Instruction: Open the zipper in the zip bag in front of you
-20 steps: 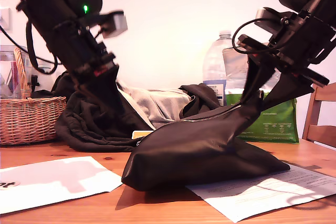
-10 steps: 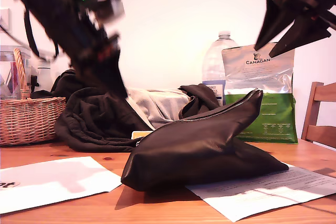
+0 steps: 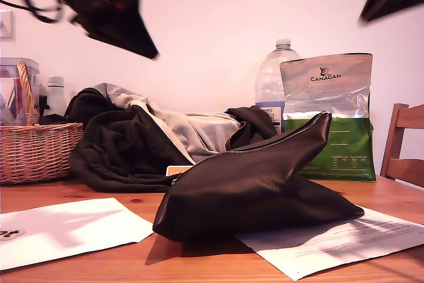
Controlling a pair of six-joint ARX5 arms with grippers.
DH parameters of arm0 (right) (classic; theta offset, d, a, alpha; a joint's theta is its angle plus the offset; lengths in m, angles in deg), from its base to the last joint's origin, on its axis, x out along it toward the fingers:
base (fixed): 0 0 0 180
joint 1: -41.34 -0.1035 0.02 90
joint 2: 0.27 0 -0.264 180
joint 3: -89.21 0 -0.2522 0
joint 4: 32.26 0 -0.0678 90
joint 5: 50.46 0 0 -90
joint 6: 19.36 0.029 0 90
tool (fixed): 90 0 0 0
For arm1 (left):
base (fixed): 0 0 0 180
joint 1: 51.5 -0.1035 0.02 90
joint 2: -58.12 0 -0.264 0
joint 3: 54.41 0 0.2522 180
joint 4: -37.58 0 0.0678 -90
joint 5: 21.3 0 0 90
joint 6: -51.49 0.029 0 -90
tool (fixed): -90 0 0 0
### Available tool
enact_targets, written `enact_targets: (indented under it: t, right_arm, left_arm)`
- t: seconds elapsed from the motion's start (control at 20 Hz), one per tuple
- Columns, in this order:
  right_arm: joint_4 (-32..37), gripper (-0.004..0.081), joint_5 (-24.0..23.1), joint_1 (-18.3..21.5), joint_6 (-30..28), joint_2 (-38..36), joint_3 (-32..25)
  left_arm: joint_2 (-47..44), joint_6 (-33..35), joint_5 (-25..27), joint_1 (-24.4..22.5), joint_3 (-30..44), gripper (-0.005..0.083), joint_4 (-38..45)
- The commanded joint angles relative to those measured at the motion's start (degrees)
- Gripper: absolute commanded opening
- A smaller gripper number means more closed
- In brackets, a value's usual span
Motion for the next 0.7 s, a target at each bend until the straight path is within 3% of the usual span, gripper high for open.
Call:
enact_targets:
  t: [0.0, 0.15, 0.35, 0.65]
  right_arm:
    - [1.38, -0.001, -0.07, -0.28, -0.17, -4.98, -5.81]
    - [2.89, -0.001, 0.0, -0.57, -0.15, -16.52, -13.07]
    - [-2.6, -0.001, -0.92, -1.31, -0.15, -29.51, -18.27]
    - [-7.23, -0.001, -2.4, -1.4, -0.11, -36.35, -18.19]
  left_arm:
    - [-5.22, -2.49, 0.44, 0.9, 6.58, -0.0023, 4.31]
    - [-16.15, -5.77, 3.56, 1.84, 16.92, -0.0023, 12.41]
    - [-29.35, -9.25, 6.93, 3.39, 25.94, -0.0023, 11.93]
    - [-40.04, -9.4, 7.52, 5.49, 27.36, -0.0023, 6.36]
